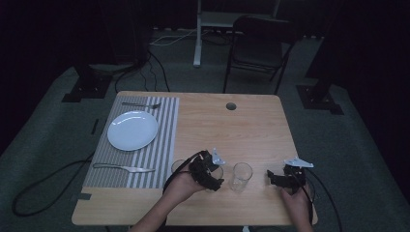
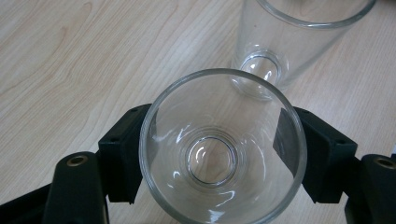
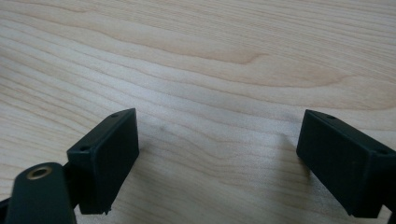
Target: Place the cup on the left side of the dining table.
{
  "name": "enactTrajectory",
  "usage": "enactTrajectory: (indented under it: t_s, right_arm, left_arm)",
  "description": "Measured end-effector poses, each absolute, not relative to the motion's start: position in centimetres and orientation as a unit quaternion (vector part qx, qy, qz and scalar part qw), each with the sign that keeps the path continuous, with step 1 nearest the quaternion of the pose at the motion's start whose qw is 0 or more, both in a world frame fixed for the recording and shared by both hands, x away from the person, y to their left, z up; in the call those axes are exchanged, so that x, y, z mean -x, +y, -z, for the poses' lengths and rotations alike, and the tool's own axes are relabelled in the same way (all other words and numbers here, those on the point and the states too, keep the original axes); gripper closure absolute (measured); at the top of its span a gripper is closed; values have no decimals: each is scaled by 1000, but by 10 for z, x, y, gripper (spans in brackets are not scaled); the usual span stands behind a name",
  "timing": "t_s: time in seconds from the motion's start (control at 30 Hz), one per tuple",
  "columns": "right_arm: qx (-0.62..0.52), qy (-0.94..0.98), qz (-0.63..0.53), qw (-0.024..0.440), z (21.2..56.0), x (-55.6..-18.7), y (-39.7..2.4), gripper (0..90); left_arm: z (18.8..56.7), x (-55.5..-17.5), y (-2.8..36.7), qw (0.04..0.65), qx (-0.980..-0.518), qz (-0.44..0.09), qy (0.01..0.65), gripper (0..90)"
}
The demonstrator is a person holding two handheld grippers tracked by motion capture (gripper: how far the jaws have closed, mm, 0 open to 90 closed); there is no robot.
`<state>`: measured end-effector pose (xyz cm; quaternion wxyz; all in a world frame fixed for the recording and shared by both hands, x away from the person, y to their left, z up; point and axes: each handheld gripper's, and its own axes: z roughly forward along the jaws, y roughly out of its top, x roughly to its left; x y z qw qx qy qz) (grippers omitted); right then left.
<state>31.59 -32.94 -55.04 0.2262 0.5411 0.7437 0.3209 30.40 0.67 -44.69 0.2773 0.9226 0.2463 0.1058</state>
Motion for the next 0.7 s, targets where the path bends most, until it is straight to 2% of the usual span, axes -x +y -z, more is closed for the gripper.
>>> enactTrajectory:
  t_s: [0.57, 0.7]
  right_arm:
    - [-541, 744, -321, 226, 550, -316, -329, 125]
    - [-541, 744, -321, 226, 550, -316, -329, 125]
  left_arm:
    - [433, -307, 9, 293, -919, -105, 242, 287]
    - [419, -309, 9, 297, -920, -108, 234, 287]
